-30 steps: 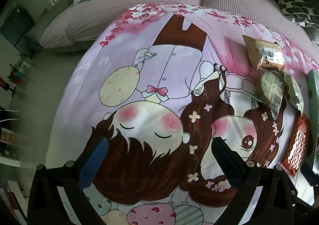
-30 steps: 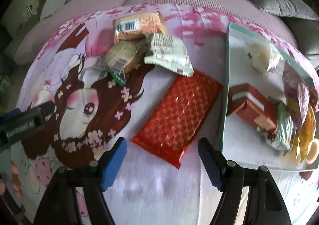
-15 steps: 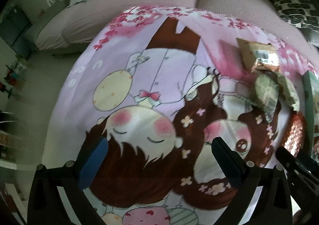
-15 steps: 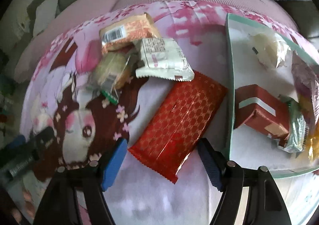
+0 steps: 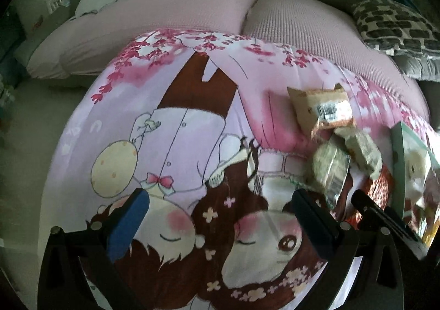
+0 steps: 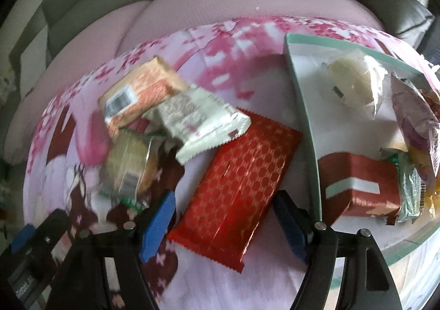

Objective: Organize snacks
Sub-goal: 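Grasp the green-wrapped round cake with the left gripper while the right gripper grasps the red wafer pack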

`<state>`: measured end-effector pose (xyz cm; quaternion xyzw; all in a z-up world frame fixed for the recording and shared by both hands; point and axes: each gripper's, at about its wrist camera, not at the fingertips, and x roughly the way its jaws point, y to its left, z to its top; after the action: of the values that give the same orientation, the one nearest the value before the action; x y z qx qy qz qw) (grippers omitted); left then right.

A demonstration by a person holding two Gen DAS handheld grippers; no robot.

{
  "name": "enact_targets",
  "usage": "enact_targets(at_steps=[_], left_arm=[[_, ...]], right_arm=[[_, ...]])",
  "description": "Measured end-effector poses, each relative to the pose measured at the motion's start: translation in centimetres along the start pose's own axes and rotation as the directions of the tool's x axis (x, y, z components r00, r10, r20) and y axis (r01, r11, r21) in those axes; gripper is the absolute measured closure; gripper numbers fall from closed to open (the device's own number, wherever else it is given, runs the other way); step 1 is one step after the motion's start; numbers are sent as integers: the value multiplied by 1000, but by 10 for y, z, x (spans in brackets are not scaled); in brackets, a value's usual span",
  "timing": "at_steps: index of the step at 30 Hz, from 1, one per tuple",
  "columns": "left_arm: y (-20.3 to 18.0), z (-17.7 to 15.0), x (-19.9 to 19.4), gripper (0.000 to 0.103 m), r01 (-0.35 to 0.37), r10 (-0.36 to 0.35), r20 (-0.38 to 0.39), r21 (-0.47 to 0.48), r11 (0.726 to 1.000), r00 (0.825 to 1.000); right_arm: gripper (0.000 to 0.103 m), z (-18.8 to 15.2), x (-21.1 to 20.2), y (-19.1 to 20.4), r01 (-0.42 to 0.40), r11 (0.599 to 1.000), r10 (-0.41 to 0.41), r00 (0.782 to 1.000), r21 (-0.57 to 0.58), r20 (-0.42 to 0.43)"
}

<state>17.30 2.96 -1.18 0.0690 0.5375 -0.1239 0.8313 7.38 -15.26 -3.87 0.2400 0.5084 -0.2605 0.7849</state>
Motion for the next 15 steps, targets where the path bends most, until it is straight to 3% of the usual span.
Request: enact_targets(at_steps=[4, 6, 15], left_arm=[[-11, 11, 3, 0, 65, -65, 0, 41, 997, 998], [-21, 15, 6, 0, 65, -65, -1, 86, 994, 998], [-68, 25, 25, 0, 194, -178, -95, 192, 962, 979]], right_arm=[[28, 6, 1, -1, 18, 1000, -18, 999, 15, 27], [38, 6, -1, -1, 41, 999, -42, 998, 16, 40], [45, 1, -1, 5, 90, 991, -82, 993, -97, 84]])
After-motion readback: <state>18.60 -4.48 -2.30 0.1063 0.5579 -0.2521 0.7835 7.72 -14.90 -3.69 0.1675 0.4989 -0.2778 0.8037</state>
